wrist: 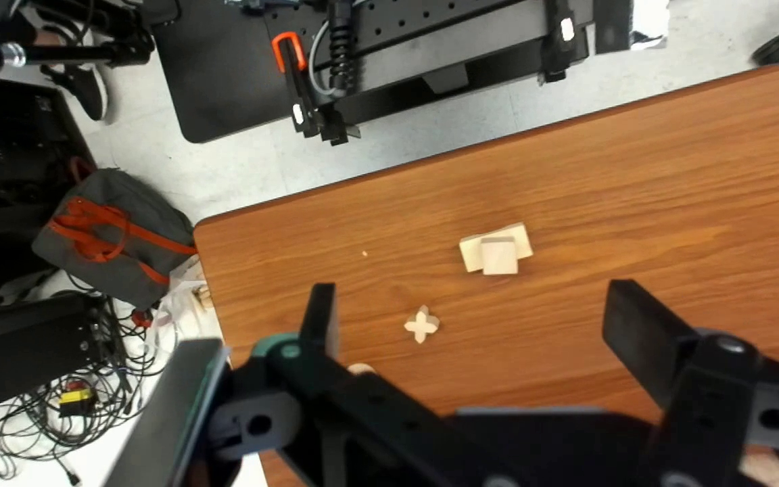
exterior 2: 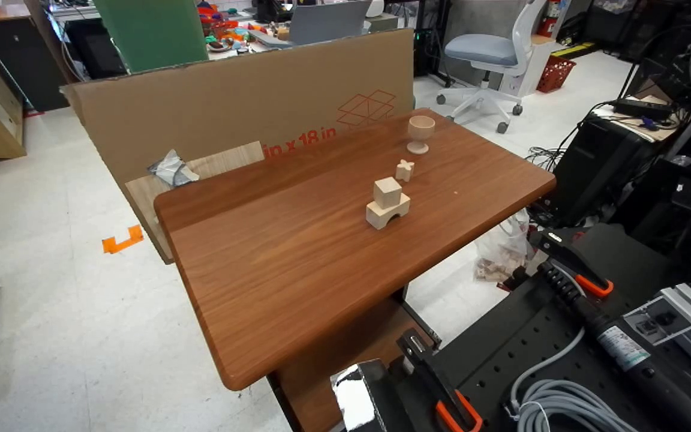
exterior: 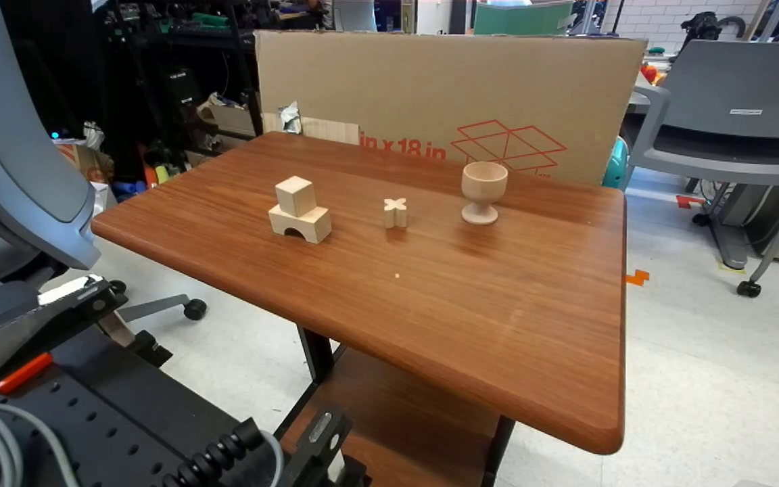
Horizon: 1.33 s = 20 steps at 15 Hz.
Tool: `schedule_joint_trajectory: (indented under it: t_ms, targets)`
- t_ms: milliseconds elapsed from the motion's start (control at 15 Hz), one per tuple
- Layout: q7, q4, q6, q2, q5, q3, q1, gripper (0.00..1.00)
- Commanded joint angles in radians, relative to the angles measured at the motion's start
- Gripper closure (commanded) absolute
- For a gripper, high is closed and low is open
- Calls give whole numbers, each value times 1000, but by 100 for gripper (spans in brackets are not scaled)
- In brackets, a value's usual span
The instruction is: Pick up the star object shaped and put it on top of the other objects
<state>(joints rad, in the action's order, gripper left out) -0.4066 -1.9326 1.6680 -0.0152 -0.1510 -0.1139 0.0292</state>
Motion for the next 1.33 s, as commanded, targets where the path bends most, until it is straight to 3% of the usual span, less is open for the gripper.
schedule_joint_trajectory:
  t_ms: [0,400,867,1067,1267]
  targets:
    - [71,116,35,176,-69,45,-2,0]
    - [87,200,232,392,-34,96,8,0]
    - [133,126,526,483,59,104,-7,0]
    - [138,121,570,515,60,133,-6,0]
    - [135,145,539,564,31,165,3,0]
